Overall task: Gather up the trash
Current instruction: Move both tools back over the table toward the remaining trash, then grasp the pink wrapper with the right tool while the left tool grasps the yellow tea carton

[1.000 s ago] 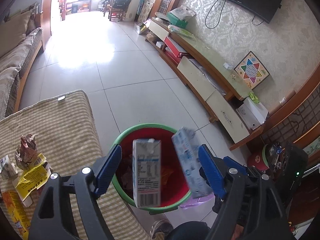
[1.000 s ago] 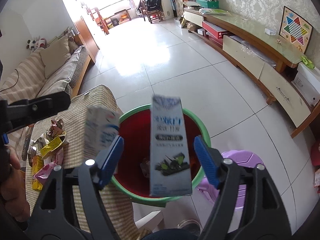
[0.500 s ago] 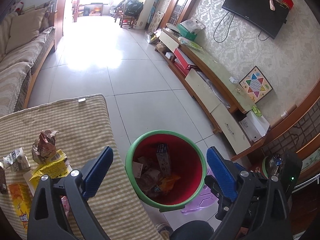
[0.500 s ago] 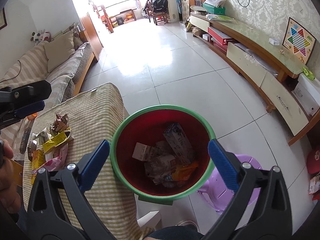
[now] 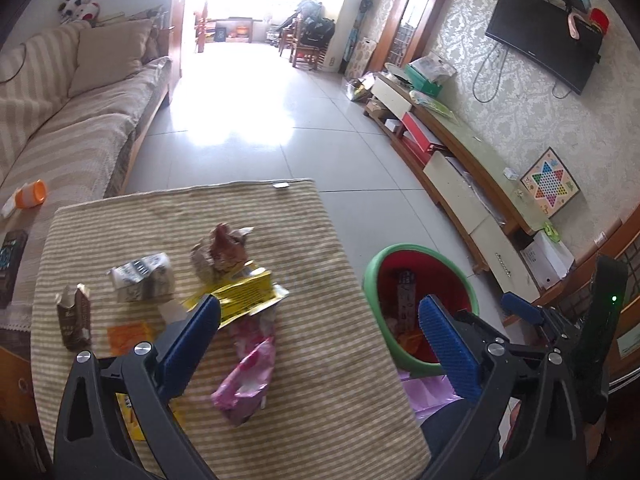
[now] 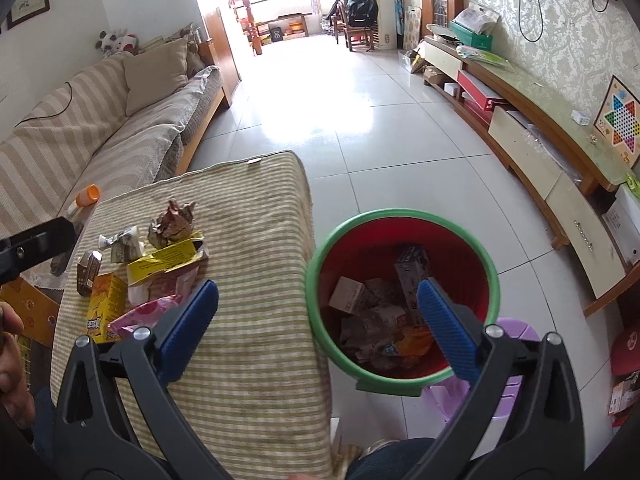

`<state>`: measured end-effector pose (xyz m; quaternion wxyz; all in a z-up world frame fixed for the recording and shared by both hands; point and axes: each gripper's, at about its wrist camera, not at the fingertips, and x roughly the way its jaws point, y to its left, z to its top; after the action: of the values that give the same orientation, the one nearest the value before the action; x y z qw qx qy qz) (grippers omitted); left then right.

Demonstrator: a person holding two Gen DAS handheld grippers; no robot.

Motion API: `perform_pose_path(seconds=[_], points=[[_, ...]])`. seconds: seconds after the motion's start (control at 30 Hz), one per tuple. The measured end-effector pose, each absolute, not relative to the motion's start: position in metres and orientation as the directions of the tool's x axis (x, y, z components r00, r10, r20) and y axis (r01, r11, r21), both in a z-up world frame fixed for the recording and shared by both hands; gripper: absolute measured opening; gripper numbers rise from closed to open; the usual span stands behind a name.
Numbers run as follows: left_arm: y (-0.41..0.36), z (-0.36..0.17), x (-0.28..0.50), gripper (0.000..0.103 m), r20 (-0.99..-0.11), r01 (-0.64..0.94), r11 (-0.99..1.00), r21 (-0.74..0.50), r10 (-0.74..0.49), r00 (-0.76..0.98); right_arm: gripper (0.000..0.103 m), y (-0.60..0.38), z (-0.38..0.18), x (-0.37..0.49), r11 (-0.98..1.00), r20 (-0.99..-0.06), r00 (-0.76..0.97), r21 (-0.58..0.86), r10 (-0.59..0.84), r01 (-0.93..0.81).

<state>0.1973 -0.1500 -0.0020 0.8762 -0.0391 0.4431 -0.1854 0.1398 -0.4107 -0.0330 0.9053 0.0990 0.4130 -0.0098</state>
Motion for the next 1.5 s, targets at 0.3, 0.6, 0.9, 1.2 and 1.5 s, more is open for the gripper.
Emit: perform_pose_path(seconds=[0.3, 0.6, 0.9, 1.2, 1.5], points=[[-0.036, -0.026, 0.182, 0.095, -0.796, 0.124, 0.963, -0.239, -0.268, 0.543, 0.098, -0.321, -0.035, 0.152, 0.985, -0.763, 0.628, 0.168, 0.150, -0.030], [0.010, -0.056, 0.168, 0.095, -0.838, 0.077, 0.965, -0.250, -0.255, 0.483, 0.098, -0.262, -0.051, 0.158, 0.975, -0.785, 0.582, 0.207, 0.212, -0.077], [0.002, -0.081, 0.169, 0.095, -0.862, 0.094, 0.961, -0.260, -0.275, 0.425, 0.098, -0.259, -0.073, 0.176, 0.960, -0.818, 0.519, 0.278, 0.249, -0.022], [-0.017, -0.119, 0.176, 0.095, -0.906, 0.119, 0.970, -0.213, -0.241, 0.347, 0.098, -0.249, -0.105, 0.202, 0.955, -0.860, 0.431, 0.297, 0.272, -0.010], [-0.025, -0.145, 0.196, 0.089, -0.930, 0.115, 0.981, -0.156, -0.185, 0.318, 0.081, -0.236, -0.132, 0.224, 0.959, -0.895, 0.361, 0.285, 0.263, 0.008]])
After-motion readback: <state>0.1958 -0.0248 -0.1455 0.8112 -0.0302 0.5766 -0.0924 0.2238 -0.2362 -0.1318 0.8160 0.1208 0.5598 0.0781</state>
